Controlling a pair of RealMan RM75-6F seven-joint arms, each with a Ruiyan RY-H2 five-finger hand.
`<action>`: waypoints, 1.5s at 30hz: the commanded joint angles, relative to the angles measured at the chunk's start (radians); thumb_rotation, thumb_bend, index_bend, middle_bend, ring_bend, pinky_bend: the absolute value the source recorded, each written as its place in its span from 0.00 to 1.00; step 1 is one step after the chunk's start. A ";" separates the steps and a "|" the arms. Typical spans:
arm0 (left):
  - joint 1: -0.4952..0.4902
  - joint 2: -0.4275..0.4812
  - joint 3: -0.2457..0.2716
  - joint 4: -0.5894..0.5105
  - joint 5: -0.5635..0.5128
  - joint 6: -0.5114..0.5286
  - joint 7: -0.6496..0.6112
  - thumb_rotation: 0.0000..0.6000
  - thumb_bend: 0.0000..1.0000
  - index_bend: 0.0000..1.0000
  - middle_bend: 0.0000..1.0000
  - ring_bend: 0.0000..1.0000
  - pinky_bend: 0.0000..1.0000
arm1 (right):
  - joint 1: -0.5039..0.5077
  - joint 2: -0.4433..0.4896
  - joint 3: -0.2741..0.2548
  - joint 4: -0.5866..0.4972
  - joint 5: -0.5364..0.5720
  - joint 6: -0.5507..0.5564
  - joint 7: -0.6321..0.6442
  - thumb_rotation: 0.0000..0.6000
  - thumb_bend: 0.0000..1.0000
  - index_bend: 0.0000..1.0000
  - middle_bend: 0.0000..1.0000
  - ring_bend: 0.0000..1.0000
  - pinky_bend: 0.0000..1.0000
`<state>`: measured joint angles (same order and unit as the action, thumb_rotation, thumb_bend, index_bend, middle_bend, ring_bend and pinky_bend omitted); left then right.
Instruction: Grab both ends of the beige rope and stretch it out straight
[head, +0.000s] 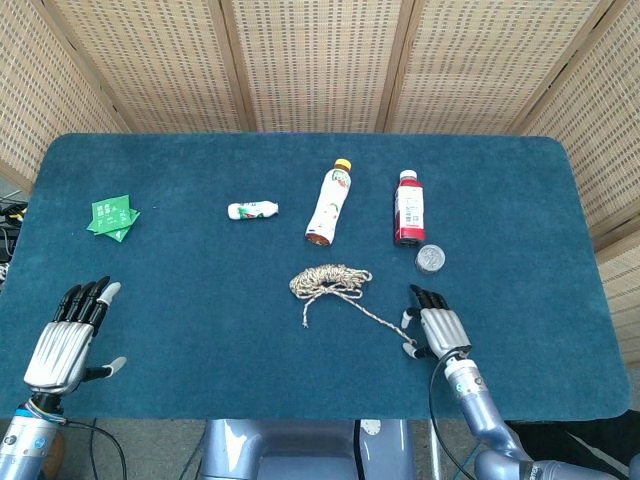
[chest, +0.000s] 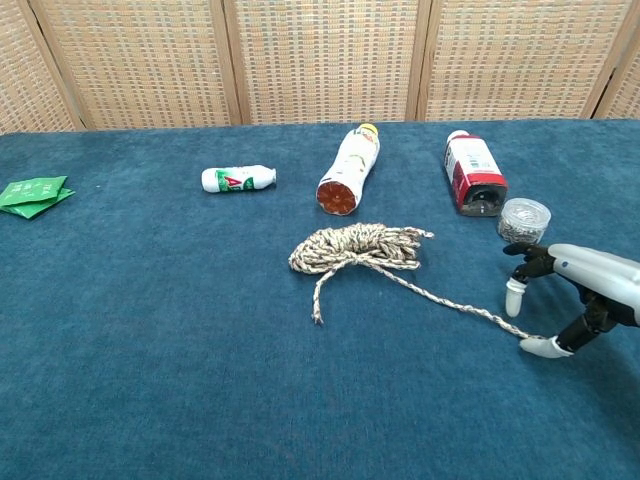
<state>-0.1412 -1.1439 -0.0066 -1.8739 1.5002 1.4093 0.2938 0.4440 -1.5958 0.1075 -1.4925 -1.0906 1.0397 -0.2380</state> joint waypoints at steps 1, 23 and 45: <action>-0.001 0.000 0.001 -0.001 0.000 -0.002 0.001 1.00 0.08 0.00 0.00 0.00 0.00 | -0.001 -0.002 -0.002 0.010 -0.001 0.001 -0.001 1.00 0.25 0.47 0.00 0.00 0.01; -0.005 0.001 0.000 -0.004 -0.007 -0.006 -0.002 1.00 0.08 0.00 0.00 0.00 0.00 | 0.009 -0.019 0.000 0.023 0.027 -0.008 -0.050 1.00 0.35 0.55 0.00 0.00 0.01; -0.011 -0.010 -0.001 0.001 -0.014 -0.013 0.016 1.00 0.08 0.00 0.00 0.00 0.00 | 0.003 -0.040 -0.010 0.054 -0.010 0.022 -0.057 1.00 0.46 0.64 0.02 0.00 0.01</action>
<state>-0.1513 -1.1536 -0.0071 -1.8734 1.4865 1.3966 0.3087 0.4498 -1.6319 0.0956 -1.4432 -1.0927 1.0550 -0.3029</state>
